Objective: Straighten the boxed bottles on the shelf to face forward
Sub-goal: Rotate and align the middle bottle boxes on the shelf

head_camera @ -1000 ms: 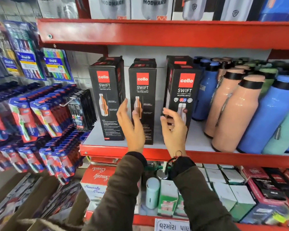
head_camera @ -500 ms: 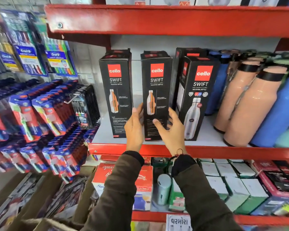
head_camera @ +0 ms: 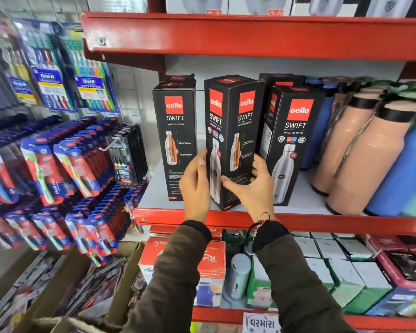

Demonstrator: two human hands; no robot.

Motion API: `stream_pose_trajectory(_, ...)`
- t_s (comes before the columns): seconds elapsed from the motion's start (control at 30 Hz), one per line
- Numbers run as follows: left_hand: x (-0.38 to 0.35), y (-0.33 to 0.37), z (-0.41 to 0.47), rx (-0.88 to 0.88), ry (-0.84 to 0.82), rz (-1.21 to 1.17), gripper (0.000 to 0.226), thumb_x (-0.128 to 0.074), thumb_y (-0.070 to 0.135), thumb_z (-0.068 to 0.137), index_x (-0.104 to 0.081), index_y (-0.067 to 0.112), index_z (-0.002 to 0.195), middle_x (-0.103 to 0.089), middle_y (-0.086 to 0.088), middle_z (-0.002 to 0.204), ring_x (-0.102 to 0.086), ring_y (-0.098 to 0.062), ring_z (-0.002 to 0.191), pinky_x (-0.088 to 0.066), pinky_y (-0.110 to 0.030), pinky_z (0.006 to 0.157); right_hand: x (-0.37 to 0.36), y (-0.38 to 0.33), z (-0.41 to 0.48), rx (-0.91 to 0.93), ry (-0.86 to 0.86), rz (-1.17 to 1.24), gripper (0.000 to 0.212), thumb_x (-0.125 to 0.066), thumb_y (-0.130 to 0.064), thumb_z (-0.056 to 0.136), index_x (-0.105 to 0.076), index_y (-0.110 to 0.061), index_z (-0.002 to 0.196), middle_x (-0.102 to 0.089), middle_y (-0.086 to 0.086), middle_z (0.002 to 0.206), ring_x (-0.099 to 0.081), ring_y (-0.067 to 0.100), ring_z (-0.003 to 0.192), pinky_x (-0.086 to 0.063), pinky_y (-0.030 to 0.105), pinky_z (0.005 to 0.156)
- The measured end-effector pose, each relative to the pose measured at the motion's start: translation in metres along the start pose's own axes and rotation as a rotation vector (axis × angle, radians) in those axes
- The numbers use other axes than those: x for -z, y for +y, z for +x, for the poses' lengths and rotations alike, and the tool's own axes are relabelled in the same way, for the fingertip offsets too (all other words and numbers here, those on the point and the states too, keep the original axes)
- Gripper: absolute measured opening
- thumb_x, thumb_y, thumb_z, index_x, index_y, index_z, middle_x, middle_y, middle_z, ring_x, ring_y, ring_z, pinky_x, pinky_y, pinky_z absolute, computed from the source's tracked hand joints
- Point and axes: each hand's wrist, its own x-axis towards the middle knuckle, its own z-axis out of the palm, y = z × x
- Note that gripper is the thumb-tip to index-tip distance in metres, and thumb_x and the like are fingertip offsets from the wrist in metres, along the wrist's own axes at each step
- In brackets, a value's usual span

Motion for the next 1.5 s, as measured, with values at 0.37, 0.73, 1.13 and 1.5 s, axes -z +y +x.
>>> stream_pose_trajectory(0.37,0.001,-0.010,0.026,0.181,-0.184,0.149,0.040,-0.036,0.025,0.109,-0.049,0.012,0.145,-0.054,-0.004,0.147,-0.048,-0.011,0.133,-0.032,-0.031,0.120,0.003,-0.001,0.004,0.030,-0.164,0.029,0.099,-0.075,-0.037,0.073,-0.019,-0.030,0.155,-0.036,-0.008,0.157,-0.034,0.006,0.145,-0.028,0.039,0.122)
stream_pose_trajectory(0.73,-0.001,-0.018,0.010,0.081,-0.135,0.217,0.029,-0.039,0.018,0.108,-0.049,0.014,0.135,-0.064,0.004,0.128,-0.059,0.002,0.111,-0.040,-0.003,0.092,0.007,0.007,0.004,0.122,-0.194,-0.058,0.057,-0.053,-0.010,0.098,-0.036,-0.023,0.151,-0.050,-0.015,0.139,-0.050,0.004,0.132,-0.037,0.018,0.110)
stream_pose_trajectory(1.13,-0.011,-0.023,0.007,0.099,-0.129,0.278,0.035,-0.043,0.009,0.105,-0.044,0.012,0.141,-0.054,0.007,0.131,-0.054,0.001,0.113,-0.033,0.009,0.084,0.010,0.009,0.004,0.062,-0.140,-0.015,0.048,-0.054,-0.006,0.098,-0.045,-0.011,0.145,-0.053,-0.010,0.125,-0.054,0.006,0.123,-0.039,0.017,0.106)
stream_pose_trajectory(1.5,-0.011,-0.025,0.006,0.056,-0.135,0.286,0.035,-0.045,0.011,0.105,-0.046,0.013,0.140,-0.056,-0.001,0.142,-0.052,-0.006,0.124,-0.035,0.007,0.092,0.006,0.016,0.007,0.055,-0.031,-0.016,0.042,-0.060,-0.006,0.095,-0.055,-0.011,0.137,-0.058,-0.009,0.120,-0.059,0.005,0.108,-0.040,-0.006,0.082)
